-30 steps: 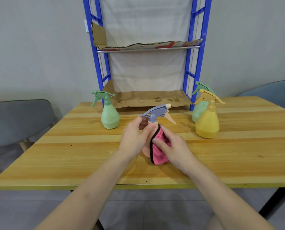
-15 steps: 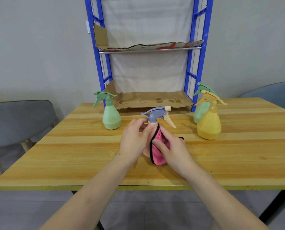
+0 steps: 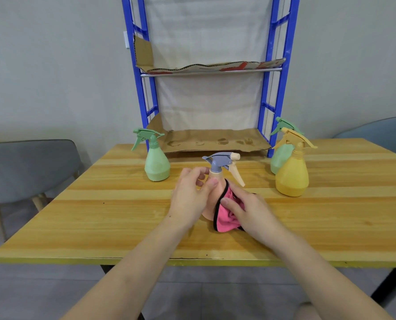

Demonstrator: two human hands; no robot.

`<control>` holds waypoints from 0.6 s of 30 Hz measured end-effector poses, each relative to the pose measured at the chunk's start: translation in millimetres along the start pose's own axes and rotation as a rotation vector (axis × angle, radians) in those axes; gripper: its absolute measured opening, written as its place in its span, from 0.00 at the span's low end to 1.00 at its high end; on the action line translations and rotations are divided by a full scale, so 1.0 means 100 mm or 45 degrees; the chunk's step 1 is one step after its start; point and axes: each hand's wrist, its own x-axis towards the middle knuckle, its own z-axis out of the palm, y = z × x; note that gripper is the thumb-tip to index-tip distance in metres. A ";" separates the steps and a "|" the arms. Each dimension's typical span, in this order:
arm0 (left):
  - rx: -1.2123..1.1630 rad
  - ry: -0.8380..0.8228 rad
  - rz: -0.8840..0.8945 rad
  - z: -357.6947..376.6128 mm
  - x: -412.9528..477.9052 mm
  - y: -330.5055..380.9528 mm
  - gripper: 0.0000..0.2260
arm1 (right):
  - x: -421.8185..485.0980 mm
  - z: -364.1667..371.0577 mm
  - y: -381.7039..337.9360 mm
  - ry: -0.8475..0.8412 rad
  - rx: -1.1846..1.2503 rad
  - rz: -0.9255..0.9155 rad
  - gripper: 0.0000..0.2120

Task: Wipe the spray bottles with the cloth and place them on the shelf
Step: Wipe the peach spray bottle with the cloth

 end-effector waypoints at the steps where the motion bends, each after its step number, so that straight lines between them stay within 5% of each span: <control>1: 0.002 0.004 -0.002 0.00 0.00 0.00 0.12 | -0.02 -0.02 0.03 -0.023 -0.017 0.014 0.25; 5: -0.025 0.017 -0.016 0.03 -0.05 0.02 0.13 | 0.00 -0.06 0.00 -0.008 0.001 0.005 0.21; 8: -0.079 0.019 -0.047 0.04 -0.07 0.01 0.10 | 0.03 -0.03 -0.11 0.062 0.063 -0.075 0.08; 13: -0.032 -0.018 -0.008 0.00 -0.04 -0.01 0.08 | -0.05 -0.01 -0.04 0.062 0.061 -0.055 0.14; 15: -0.018 -0.009 0.012 0.00 -0.07 -0.01 0.10 | -0.07 -0.06 0.03 -0.009 -0.022 -0.009 0.03; 18: 0.005 0.007 0.021 0.03 -0.15 -0.01 0.16 | -0.02 -0.14 -0.01 -0.027 -0.032 0.001 0.15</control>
